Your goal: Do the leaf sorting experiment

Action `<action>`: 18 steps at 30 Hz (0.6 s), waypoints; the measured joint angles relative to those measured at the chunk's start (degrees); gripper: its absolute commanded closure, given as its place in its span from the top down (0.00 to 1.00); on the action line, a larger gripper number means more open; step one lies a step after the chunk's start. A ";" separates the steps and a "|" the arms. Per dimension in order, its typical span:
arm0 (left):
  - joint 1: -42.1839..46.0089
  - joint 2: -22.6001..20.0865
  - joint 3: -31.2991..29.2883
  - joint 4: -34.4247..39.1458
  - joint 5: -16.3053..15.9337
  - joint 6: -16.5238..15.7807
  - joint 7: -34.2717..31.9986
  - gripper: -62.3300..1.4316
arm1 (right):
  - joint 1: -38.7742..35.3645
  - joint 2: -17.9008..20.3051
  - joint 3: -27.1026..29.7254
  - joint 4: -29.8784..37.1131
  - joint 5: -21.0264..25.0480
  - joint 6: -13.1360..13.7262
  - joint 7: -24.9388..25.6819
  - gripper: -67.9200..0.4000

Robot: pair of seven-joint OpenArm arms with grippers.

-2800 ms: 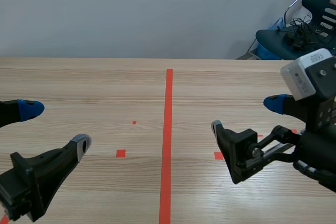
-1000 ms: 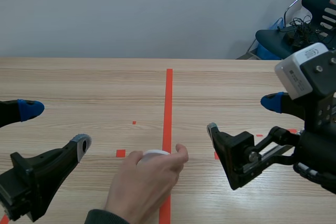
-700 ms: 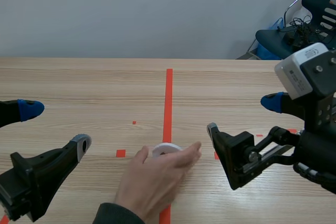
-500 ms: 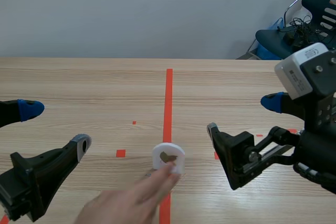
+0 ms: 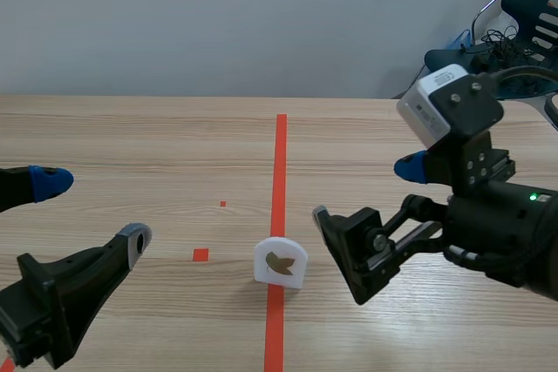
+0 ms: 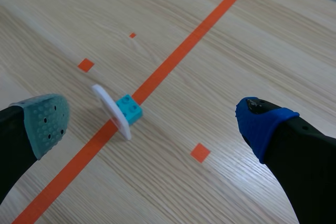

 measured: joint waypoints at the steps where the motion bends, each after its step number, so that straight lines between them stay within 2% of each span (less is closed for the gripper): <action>1: -0.02 0.00 0.00 0.00 0.00 0.00 0.00 1.00 | 0.85 -0.33 -0.52 -1.51 -0.04 1.57 -0.28 1.00; 5: -0.02 0.00 0.00 0.00 0.00 0.00 -0.02 1.00 | 3.69 -1.25 -2.14 -8.37 -1.09 7.85 -0.72 1.00; 7: -0.02 0.00 0.00 0.00 0.00 0.00 -0.02 1.00 | 4.96 -1.73 -3.45 -12.39 -2.16 9.44 1.11 1.00; 11: -0.02 0.00 0.00 0.00 0.00 0.00 0.00 1.00 | 7.32 -3.50 -5.79 -20.44 -3.21 9.33 5.53 1.00; 13: -0.02 0.00 0.00 0.00 0.02 0.00 0.00 1.00 | 8.59 -4.83 -6.56 -23.63 -4.90 9.42 5.53 1.00; 15: 0.00 0.00 0.00 0.00 0.00 0.00 0.00 1.00 | 9.77 -6.08 -7.48 -26.21 -5.81 9.81 6.21 1.00; 18: -0.02 0.00 0.00 0.00 0.00 0.00 -0.02 1.00 | 10.97 -7.98 -8.66 -28.76 -7.08 10.71 9.86 1.00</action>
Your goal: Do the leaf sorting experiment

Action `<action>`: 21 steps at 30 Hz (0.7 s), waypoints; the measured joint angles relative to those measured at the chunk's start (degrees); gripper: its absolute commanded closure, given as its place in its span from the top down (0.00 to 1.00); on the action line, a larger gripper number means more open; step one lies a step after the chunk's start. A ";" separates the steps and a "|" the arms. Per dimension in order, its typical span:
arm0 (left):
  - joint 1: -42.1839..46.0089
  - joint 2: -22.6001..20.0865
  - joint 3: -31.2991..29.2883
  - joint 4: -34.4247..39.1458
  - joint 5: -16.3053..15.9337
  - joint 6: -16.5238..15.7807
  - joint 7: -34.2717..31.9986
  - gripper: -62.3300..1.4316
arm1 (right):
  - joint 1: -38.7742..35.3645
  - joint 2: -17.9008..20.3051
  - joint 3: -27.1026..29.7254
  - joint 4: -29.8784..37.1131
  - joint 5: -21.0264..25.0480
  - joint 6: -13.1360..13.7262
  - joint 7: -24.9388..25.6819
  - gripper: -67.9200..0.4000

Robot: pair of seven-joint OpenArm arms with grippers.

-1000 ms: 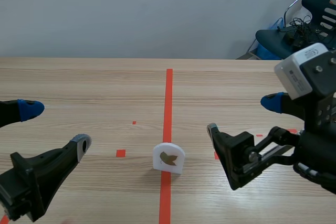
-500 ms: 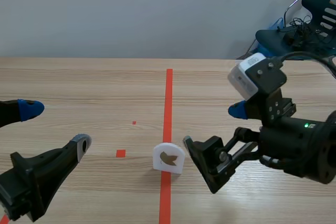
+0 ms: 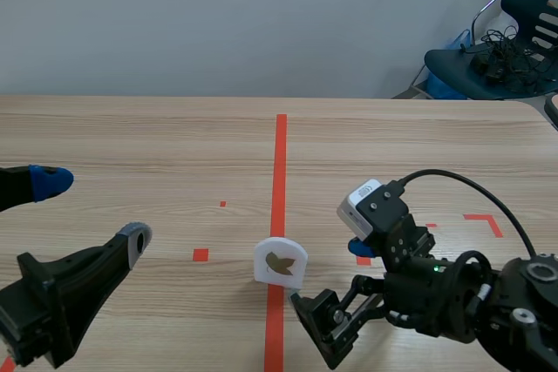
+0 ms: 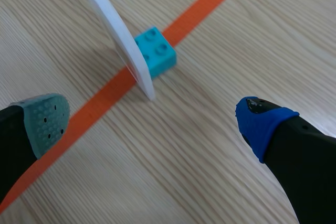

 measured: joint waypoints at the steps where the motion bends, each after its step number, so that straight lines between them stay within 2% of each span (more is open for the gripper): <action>1: 0.00 0.00 0.00 0.00 0.00 0.00 0.02 1.00 | 0.33 -0.68 -0.33 -0.42 -1.31 0.22 1.05 1.00; 7: 0.00 0.00 0.00 0.00 0.00 0.00 0.00 1.00 | 2.25 -3.19 -0.98 -0.92 -7.43 0.26 3.91 0.88; 12: 0.00 0.00 0.00 0.00 0.00 0.00 0.02 1.00 | 5.53 -3.58 -2.29 -3.21 -7.98 0.44 4.46 0.88; 15: 0.00 0.00 0.00 0.00 0.00 0.00 0.00 1.00 | 7.15 -3.56 -3.52 -6.56 -7.96 0.63 7.85 0.87; 21: 0.00 0.00 0.00 0.00 0.00 0.00 0.00 1.00 | 7.87 -3.54 -4.72 -9.99 -9.05 0.63 10.27 0.55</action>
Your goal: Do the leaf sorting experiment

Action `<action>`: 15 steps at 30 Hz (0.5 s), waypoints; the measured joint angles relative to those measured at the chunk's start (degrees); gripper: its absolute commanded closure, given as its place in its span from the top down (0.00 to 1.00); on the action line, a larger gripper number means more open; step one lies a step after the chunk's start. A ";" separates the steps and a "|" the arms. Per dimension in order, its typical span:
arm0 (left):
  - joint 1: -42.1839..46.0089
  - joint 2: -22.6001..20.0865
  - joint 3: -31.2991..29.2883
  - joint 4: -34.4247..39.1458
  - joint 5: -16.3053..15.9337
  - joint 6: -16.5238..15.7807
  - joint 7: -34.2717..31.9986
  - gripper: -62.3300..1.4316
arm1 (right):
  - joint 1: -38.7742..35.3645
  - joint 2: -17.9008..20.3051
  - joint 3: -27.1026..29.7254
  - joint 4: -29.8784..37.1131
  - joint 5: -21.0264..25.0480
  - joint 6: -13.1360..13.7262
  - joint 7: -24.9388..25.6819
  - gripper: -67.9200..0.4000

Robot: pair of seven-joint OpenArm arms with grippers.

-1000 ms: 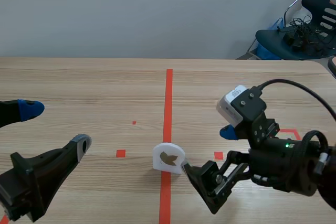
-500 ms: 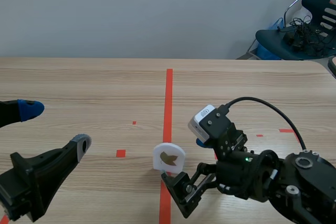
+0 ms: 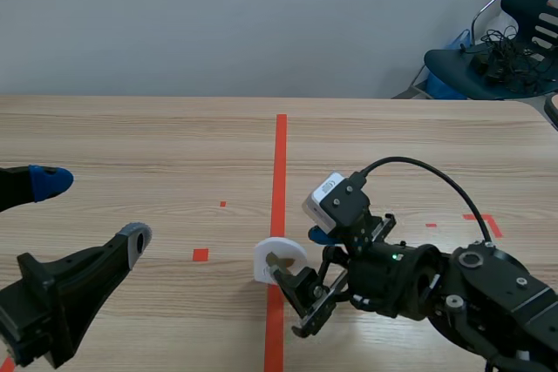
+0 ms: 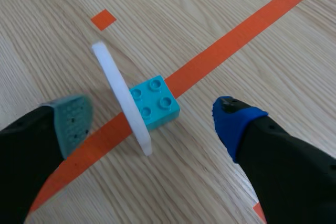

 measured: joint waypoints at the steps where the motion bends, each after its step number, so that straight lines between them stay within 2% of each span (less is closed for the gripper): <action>1: 0.00 0.00 0.00 0.00 0.00 0.00 0.00 1.00 | 0.00 0.00 0.00 0.00 -0.39 0.00 0.00 0.51; 6: 0.00 0.00 0.00 0.00 0.00 0.00 0.00 1.00 | 0.00 0.00 0.00 0.02 -0.42 0.00 0.00 0.33; 9: 0.00 0.00 0.00 0.00 0.00 0.00 0.00 1.00 | 0.13 -0.31 0.02 0.02 -0.39 0.00 -1.31 0.28; 15: 0.00 0.00 0.00 0.00 0.00 0.00 0.00 1.00 | 0.15 -3.39 0.02 0.02 -0.42 0.02 -3.50 0.15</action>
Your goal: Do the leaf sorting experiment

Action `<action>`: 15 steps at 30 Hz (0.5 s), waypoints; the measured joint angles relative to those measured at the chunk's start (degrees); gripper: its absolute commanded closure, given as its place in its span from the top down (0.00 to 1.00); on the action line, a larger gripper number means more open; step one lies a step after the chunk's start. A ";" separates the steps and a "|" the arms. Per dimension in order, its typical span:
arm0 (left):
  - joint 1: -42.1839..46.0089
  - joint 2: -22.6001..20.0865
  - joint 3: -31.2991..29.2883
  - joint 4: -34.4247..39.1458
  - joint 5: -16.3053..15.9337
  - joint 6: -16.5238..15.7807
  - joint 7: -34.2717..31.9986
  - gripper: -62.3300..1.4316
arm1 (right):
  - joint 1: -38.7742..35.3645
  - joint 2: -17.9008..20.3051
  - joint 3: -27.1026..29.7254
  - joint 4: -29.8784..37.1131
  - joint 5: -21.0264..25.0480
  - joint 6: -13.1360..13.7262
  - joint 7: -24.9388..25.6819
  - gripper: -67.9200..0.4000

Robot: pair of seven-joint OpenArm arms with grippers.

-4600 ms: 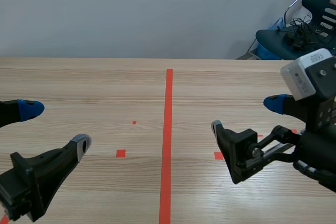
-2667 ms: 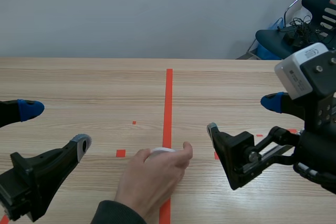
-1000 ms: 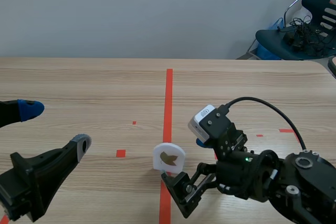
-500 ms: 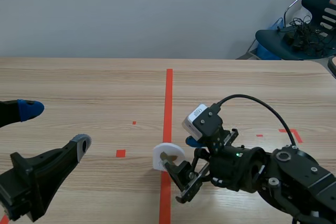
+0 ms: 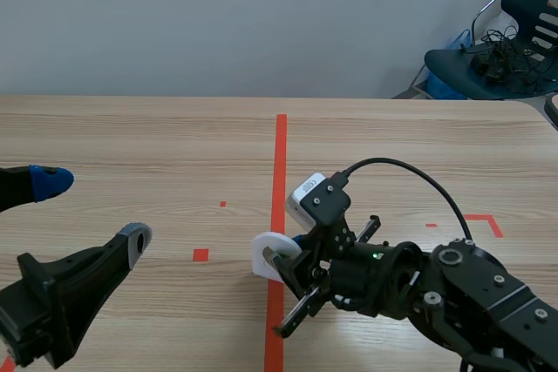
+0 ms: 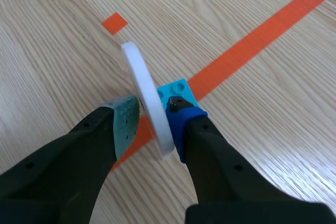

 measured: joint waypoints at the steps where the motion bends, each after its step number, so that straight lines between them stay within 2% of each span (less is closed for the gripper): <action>1: 0.00 0.00 0.00 0.00 0.00 0.00 0.00 1.00 | 0.00 -0.37 -0.02 0.00 -0.02 -0.02 -0.02 0.12; 9: 0.02 0.00 0.00 0.00 0.00 0.00 0.00 1.00 | 0.00 -0.44 0.81 0.07 -1.05 0.17 0.02 0.10; 12: 0.00 0.00 0.00 0.00 0.00 0.00 0.00 1.00 | -0.04 -0.31 4.35 1.11 -0.81 0.22 -2.10 0.10; 15: 0.00 0.00 0.00 0.00 0.00 0.00 0.00 1.00 | -0.15 0.66 10.40 5.57 3.85 0.20 -6.84 0.10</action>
